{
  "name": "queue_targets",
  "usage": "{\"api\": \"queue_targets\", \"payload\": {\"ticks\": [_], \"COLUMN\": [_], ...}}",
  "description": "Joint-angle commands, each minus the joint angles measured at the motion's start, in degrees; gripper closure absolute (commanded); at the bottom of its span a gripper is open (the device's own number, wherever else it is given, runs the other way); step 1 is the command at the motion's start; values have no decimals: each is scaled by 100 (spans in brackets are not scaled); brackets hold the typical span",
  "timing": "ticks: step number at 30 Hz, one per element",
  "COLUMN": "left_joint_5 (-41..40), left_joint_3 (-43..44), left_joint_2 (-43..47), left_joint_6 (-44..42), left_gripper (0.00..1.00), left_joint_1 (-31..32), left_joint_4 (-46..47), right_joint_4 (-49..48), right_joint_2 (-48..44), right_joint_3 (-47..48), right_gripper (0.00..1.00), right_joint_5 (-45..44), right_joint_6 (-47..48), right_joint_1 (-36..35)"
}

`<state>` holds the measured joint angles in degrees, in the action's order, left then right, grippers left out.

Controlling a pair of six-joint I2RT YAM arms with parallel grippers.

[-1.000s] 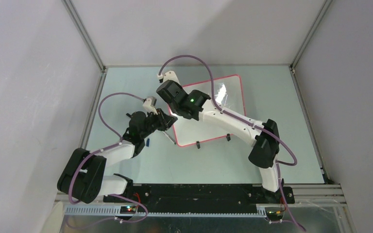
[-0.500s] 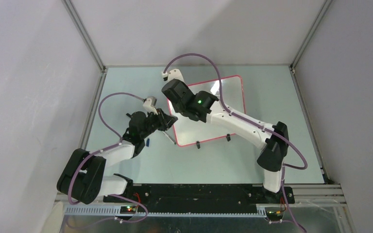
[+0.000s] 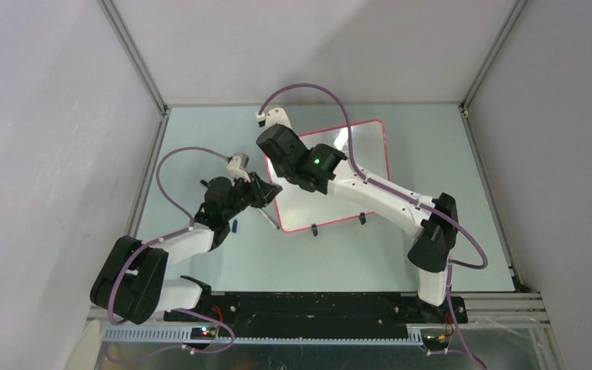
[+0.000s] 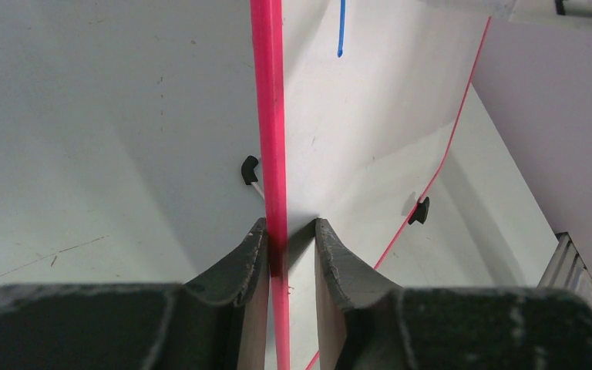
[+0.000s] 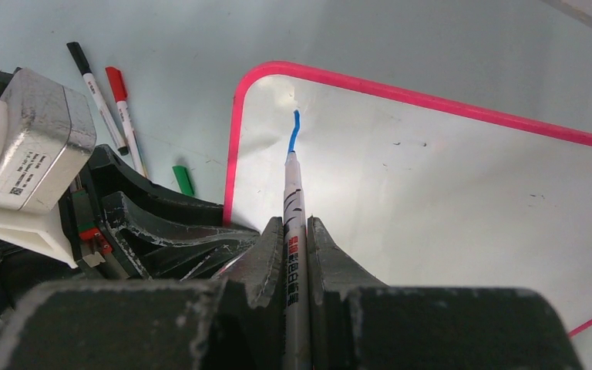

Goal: Write a sentence on the whiteboard

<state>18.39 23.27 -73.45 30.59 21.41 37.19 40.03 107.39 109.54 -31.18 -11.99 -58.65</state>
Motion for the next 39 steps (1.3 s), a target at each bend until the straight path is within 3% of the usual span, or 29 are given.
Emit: {"api": "queue_targets", "payload": {"ticks": [1,21,39], "left_joint_5": [-255,-240,-281], "left_joint_3": [107,108,99], "left_joint_2": [44,51,103], "left_joint_6": [-185,-187,-213], "left_gripper": [84,95,92], "left_joint_1": [-9,-14,-13], "left_joint_4": [-71,-97,-124], "right_joint_4": [-134,-118,-15], "right_joint_2": [70,253,345], "right_joint_3": [290,402,411], "right_gripper": [100,100,100], "right_joint_5": [-91,-111,-119], "right_joint_6": [-2,5,-82], "right_joint_1": [42,96,199]}}
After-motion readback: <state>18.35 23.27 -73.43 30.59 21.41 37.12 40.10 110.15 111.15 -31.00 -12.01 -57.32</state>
